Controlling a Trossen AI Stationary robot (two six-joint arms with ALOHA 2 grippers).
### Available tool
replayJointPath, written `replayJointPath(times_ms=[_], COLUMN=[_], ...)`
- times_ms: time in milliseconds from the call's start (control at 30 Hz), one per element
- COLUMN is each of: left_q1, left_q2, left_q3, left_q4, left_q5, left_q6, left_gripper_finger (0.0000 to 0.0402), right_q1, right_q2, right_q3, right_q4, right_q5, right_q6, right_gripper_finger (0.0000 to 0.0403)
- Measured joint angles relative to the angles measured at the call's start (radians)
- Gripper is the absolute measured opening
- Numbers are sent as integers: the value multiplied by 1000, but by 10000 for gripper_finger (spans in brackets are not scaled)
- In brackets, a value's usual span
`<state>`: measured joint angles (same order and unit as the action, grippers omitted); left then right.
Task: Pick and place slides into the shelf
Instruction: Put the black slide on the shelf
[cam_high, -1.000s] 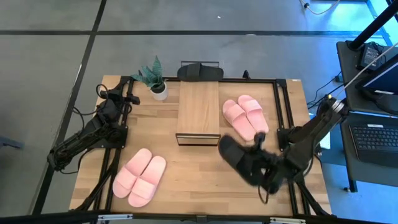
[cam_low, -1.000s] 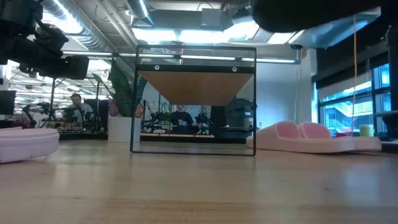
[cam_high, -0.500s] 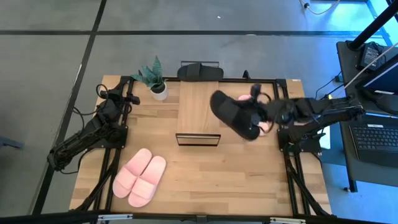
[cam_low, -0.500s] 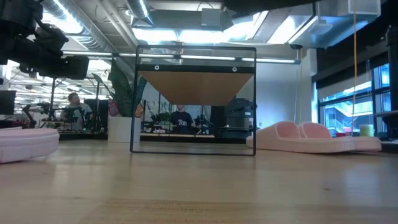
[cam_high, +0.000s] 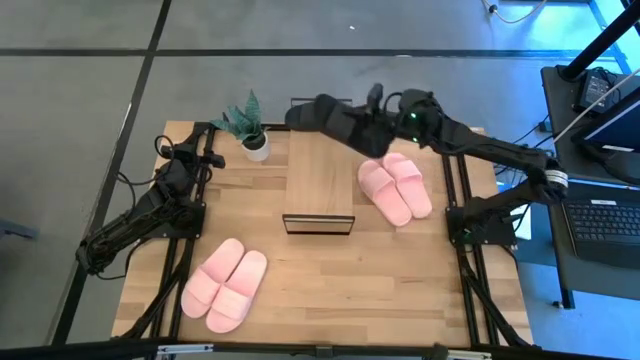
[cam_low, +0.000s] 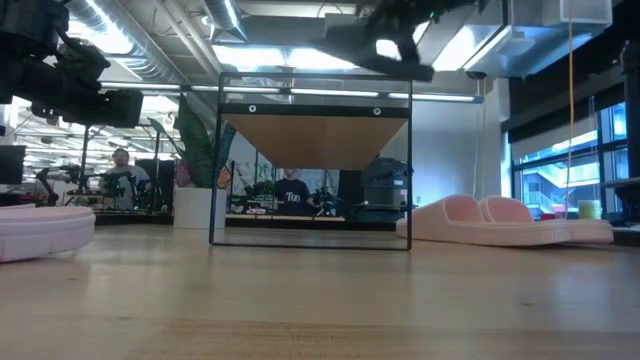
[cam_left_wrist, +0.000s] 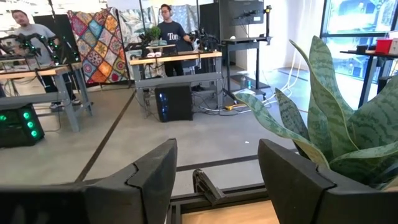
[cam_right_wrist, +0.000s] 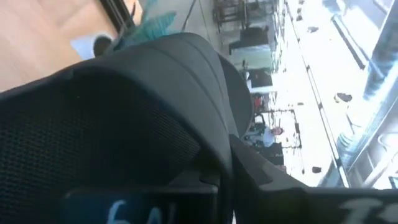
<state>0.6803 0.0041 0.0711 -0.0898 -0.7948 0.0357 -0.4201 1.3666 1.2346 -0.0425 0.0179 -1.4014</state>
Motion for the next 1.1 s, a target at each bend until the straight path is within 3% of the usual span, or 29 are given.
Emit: replayJointPath(times_ms=[467,800,1100], left_q1=[0,0,0], left_q2=[0,0,0], left_q3=[0,0,0], left_q4=[0,0,0], left_q5=[0,0,0], left_q6=[0,0,0], left_gripper_finger=[217,217,217], right_q1=[-36,-36,-35], right_q2=[124,124,125], right_q3=[0,0,0], right_q4=[104,121,101], right_q5=[43,-26,-159], right_q6=[-18,13,-26], right_gripper_finger=[16,13,13])
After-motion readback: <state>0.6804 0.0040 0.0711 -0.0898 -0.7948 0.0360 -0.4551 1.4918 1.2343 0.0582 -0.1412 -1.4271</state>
